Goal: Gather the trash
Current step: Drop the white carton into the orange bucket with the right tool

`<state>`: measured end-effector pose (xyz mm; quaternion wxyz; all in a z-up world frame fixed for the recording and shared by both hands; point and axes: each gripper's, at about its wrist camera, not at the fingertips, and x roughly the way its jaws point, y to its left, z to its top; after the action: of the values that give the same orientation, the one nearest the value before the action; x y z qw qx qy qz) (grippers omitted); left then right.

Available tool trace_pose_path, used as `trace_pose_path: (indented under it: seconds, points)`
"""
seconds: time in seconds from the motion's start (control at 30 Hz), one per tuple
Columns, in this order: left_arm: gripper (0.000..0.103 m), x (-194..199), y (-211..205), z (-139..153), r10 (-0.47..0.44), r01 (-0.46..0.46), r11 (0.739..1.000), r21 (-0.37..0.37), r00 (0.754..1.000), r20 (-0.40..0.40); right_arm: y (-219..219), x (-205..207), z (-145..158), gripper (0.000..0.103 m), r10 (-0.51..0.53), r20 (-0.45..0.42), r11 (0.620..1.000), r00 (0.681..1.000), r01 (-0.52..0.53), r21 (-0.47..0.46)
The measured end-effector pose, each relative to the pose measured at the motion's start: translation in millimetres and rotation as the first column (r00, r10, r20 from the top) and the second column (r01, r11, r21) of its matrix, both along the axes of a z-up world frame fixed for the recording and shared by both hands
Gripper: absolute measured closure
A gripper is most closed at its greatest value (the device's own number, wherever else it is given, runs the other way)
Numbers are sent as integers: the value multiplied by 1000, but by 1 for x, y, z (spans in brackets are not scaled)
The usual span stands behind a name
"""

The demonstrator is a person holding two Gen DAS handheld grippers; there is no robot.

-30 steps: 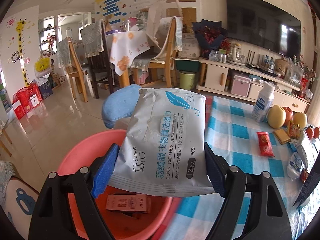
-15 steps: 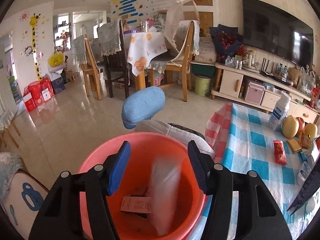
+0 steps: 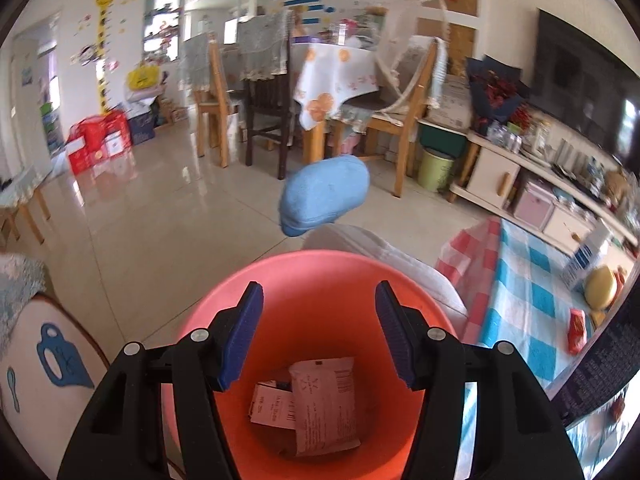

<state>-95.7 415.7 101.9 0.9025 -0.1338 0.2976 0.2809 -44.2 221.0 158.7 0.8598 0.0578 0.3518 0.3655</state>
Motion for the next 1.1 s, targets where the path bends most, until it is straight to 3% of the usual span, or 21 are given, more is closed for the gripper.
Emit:
trace_pose_path:
  seconds: [0.43, 0.63, 0.87, 1.0, 1.1]
  points:
    - [43, -21, 48, -7, 205, -201, 973, -111, 978, 27, 59, 5, -30, 46, 122, -126, 985, 985, -104, 138]
    - [20, -23, 48, -5, 232, -229, 970, -81, 972, 38, 55, -1, -48, 24, 87, -156, 993, 984, -73, 93]
    - [17, -13, 32, -2, 153, -149, 987, -56, 985, 74, 19, -12, -46, 16, -11, -87, 1000, 996, 10, -14]
    - [17, -10, 12, 1, 63, -56, 997, -46, 985, 161, -3, -20, -44, 15, -67, -20, 992, 998, 65, -109]
    - [17, -10, -1, 5, 11, 5, 998, -63, 965, 261, -16, -28, -47, 13, -82, 32, 980, 996, 86, -179]
